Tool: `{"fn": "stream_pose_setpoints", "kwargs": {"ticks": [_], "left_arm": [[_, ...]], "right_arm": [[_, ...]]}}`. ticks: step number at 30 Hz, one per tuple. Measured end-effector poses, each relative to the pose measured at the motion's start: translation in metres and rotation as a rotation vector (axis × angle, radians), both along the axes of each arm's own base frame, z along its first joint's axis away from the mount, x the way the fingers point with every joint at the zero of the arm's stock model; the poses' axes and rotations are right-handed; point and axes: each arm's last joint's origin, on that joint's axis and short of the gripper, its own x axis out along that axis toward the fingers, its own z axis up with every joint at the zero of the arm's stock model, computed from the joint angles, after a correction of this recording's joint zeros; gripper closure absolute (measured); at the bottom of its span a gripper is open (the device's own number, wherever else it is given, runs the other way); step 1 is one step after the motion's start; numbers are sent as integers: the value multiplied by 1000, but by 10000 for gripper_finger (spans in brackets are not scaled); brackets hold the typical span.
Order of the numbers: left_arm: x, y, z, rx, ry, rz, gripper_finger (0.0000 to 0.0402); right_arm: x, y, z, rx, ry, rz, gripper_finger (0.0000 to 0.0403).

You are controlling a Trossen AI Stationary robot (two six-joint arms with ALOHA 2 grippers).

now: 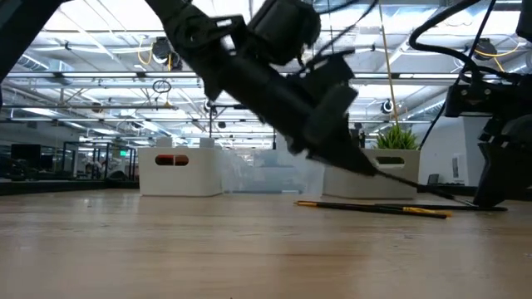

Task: Pick & Place Paint Supplies
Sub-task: Put the silver paint brush in the transparent bin

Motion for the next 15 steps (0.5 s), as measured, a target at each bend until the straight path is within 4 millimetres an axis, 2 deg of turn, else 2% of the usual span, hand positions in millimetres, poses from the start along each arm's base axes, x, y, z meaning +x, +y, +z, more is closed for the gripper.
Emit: {"fn": "stream_pose_setpoints", "kwargs": {"ticks": [11, 15], "left_arm": [[-24, -13, 65, 157, -8, 118, 389], [-36, -13, 82, 206, -7, 181, 389]], "right_arm": [[1, 2, 1, 26, -4, 5, 403], [2, 3, 1, 37, -16, 6, 403]]}}
